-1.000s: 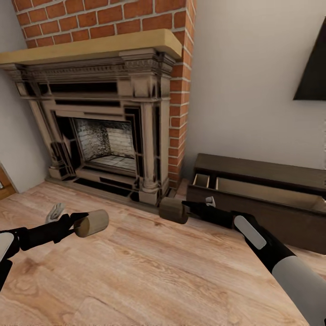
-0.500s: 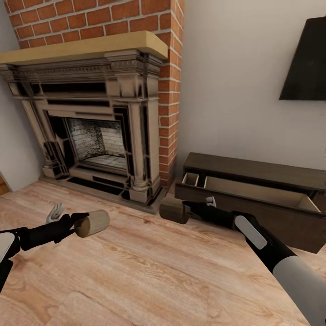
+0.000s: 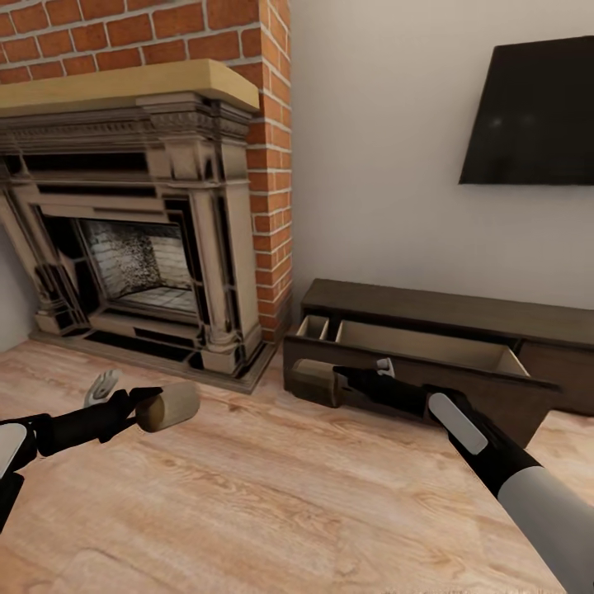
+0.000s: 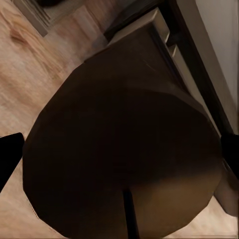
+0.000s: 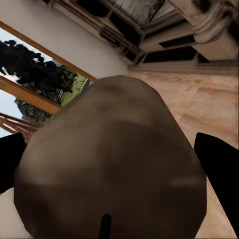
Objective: Place each of the two pumpkins and all three candles from the living room inside a cabinet in the living room (use any cabinet), then make sure every cabinet is closed, and position the cauldron so it is next to a table in the living room.
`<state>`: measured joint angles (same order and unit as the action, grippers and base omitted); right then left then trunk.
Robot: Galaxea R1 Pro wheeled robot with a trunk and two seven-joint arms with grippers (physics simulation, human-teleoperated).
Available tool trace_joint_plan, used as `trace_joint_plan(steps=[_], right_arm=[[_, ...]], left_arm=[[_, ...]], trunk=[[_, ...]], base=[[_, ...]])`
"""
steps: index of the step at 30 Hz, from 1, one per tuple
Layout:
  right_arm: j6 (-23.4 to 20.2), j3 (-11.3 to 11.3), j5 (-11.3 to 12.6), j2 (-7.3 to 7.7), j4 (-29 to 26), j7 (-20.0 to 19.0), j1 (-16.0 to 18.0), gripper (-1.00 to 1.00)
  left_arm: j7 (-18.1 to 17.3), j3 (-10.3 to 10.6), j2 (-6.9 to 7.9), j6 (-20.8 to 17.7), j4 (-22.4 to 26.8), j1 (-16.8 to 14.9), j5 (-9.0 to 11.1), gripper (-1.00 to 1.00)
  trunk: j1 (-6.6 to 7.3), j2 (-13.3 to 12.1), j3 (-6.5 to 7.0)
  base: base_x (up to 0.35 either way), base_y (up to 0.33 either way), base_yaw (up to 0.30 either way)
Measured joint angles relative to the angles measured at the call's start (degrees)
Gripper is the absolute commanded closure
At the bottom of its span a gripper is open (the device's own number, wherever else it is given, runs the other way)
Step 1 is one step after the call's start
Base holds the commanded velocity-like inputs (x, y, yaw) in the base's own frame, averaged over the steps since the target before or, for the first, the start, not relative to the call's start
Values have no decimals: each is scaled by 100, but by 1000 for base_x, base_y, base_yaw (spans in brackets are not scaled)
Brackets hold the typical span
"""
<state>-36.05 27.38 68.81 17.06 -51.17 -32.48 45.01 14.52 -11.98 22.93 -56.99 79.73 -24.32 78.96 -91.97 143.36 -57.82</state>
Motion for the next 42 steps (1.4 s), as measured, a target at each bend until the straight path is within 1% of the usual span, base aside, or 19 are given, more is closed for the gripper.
trace_joint_plan(steps=[4, 9, 11, 16, 20, 23, 28, 30, 33, 34, 42], right_arm=[[0, 0, 3, -4, 1, -1, 0, 100], [1, 0, 8, 0, 8, 5, 0, 100], [-4, -2, 25, 5, 11, 6, 0, 100], [-1, -8, 28, 0, 189, -6, 0, 100], [-4, -10, 39, -9, 229, -9, 0, 100], [1, -12, 38, -9, 236, -10, 0, 100], [6, -23, 48, 5, 238, -23, 0, 100], [6, -123, 60, 16, 238, -19, 1, 100], [-19, -352, 60, 21, 242, -4, 3, 100], [-33, -383, 60, 24, 244, 0, 2, 100], [-96, -449, 83, 27, 240, 8, 2, 100]], left_arm=[[-17, 0, 0, -1, 1, 0, 13, 100], [-32, 2, 0, 0, 5, 0, 280, 100], [-34, 10, 0, 2, 13, -1, 341, 100], [-34, 23, 0, 0, 31, -1, 366, 100], [-34, 25, 0, 0, 35, -1, 369, 100], [-34, 29, 0, -1, 36, -1, 368, 100], [-34, 101, 0, -1, 36, 0, 369, 100], [-34, 111, 1, 0, 37, 0, 403, 100], [-34, 121, 1, 4, 44, 1, 496, 100], [-34, 129, 1, 6, 46, 1, 514, 100], [-37, 156, 1, 6, 76, 1, 541, 100]], trunk=[[0, 0, 21], [0, 0, 47], [6, -2, 102], [18, -9, 239], [29, -14, 348], [94, -134, 418], [204, -334, 534], [248, -415, 578], [314, -535, 638], [336, -575, 657], [511, -896, 785]], base=[[0, -23, -240], [0, -3, -240], [0, -1, -241], [0, 0, -242], [0, 0, -244], [0, 0, -242], [0, 0, -217], [0, 0, -147], [0, 0, -46], [0, 0, -16], [0, 0, -3]])
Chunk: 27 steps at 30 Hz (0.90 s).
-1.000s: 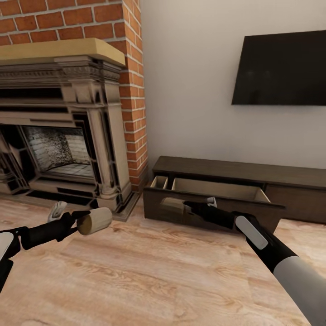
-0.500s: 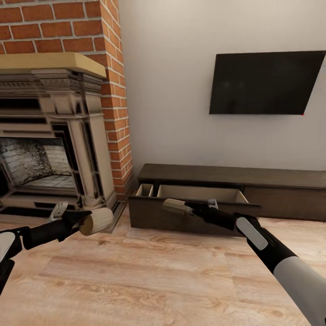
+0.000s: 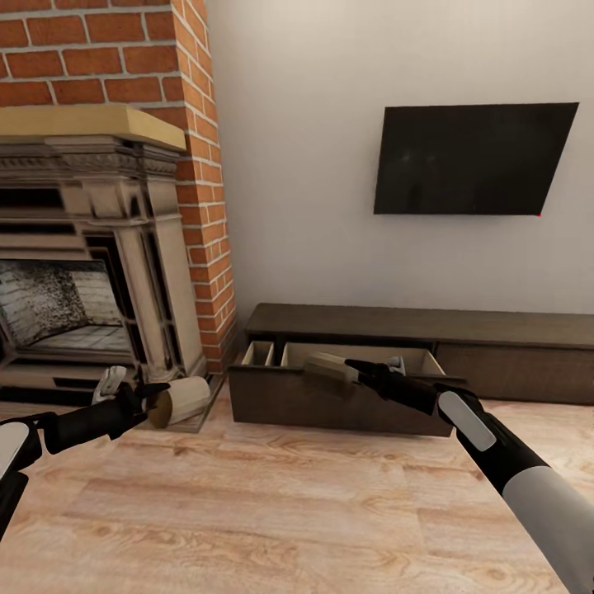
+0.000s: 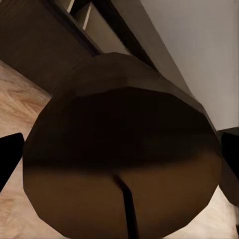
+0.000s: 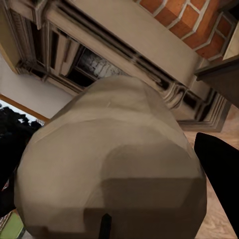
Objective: Place each of the two pumpkins and all three candles from the living room inside a cabinet in the living room (use any cabinet), then make sure every cabinet is closed, and position the cauldron so it is next to a table in the living room.
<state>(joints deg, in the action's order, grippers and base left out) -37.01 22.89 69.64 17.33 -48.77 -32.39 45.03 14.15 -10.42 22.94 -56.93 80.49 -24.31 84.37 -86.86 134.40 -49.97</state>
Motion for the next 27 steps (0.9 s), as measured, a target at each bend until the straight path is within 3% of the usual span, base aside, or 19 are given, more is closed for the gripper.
trace_joint_plan(steps=[16, 20, 27], right_arm=[[6, -10, -1, 2, 15, -8, 0, 100], [6, -11, 3, -14, 16, -9, 0, 100], [27, -16, -5, -28, 180, -19, 0, 100]], left_arm=[[-2, 31, 43, -17, 46, 3, 716, 100], [-2, 296, 54, -19, 51, 3, 909, 100], [-5, 462, 80, -20, 52, 4, 1153, 100]], trunk=[[351, -642, 141], [439, -802, 175], [593, -1083, 234]], base=[[0, 0, 0], [0, 0, 0], [0, 0, 0]])
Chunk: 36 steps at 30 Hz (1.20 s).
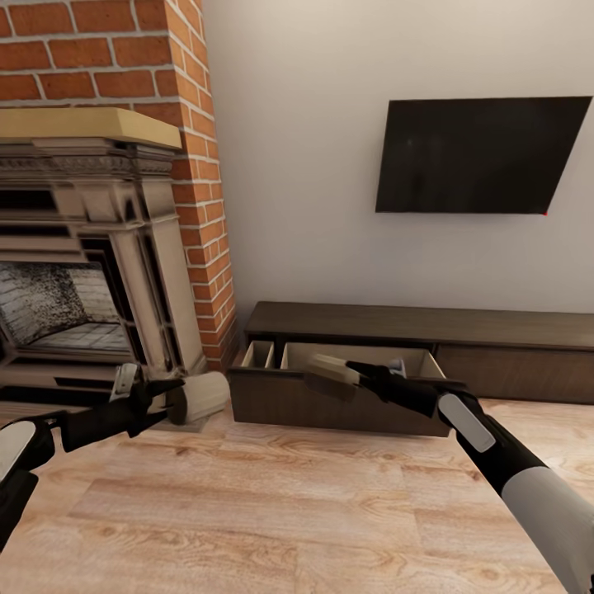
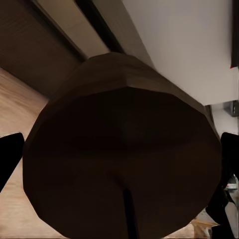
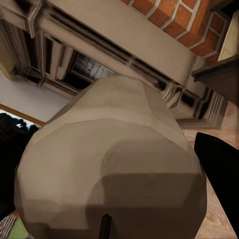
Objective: Place each of the two pumpkins and all three candles from the living room inside a cabinet in the living room (use any cabinet), then make sure every cabinet is closed, and position the cauldron so it is next to a table in the living room.
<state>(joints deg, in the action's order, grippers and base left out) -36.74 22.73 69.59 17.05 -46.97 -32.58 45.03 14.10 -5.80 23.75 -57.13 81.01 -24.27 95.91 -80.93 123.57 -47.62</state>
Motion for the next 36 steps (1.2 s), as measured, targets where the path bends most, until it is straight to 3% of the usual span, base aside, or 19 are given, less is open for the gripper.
trace_joint_plan(steps=[4, 9, 36], right_arm=[[3, -5, 10, 16, 60, -28, 0, 100], [47, 2, 12, -13, 72, -24, 0, 100], [74, -6, 3, -46, 189, 1, 0, 100]], left_arm=[[4, 258, 7, 1, -2, -2, 262, 100], [5, 355, 15, 0, 0, -4, 526, 100], [-2, 453, 19, -1, 263, 4, 570, 100]], trunk=[[88, -160, 34], [198, -361, 77], [791, -1444, 307]], base=[[0, 0, 0], [0, 0, 0], [0, 0, 0]])
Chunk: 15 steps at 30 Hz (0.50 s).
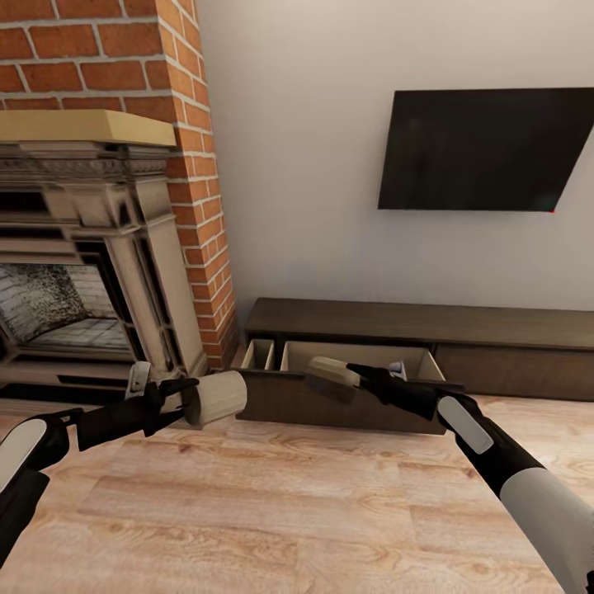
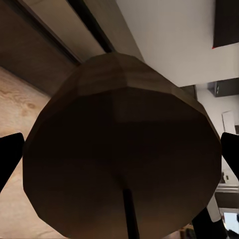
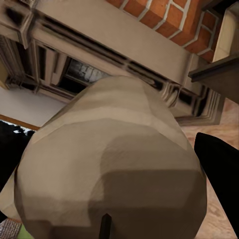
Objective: Place each of the two pumpkins and all three candles from the living room inside a cabinet in the living room (use any cabinet), then make sure every cabinet is closed, and position the cauldron so it is next to a table in the living room.
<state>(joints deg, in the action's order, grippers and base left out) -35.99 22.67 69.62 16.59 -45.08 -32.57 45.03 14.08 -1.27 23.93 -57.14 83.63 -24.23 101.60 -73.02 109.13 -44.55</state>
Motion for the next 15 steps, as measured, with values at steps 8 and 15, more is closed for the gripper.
trace_joint_plan(steps=[8, 15], right_arm=[[3, -90, 2, 2, 11, 6, 0, 100], [6, -205, -14, 5, 73, 4, 0, 100]], left_arm=[[-2, 59, 2, 0, -24, 10, 218, 100], [-2, 163, 2, -14, -55, 42, 379, 100]], trunk=[[176, -321, 68], [242, -443, 57]], base=[[0, 0, 0], [0, 0, 0]])
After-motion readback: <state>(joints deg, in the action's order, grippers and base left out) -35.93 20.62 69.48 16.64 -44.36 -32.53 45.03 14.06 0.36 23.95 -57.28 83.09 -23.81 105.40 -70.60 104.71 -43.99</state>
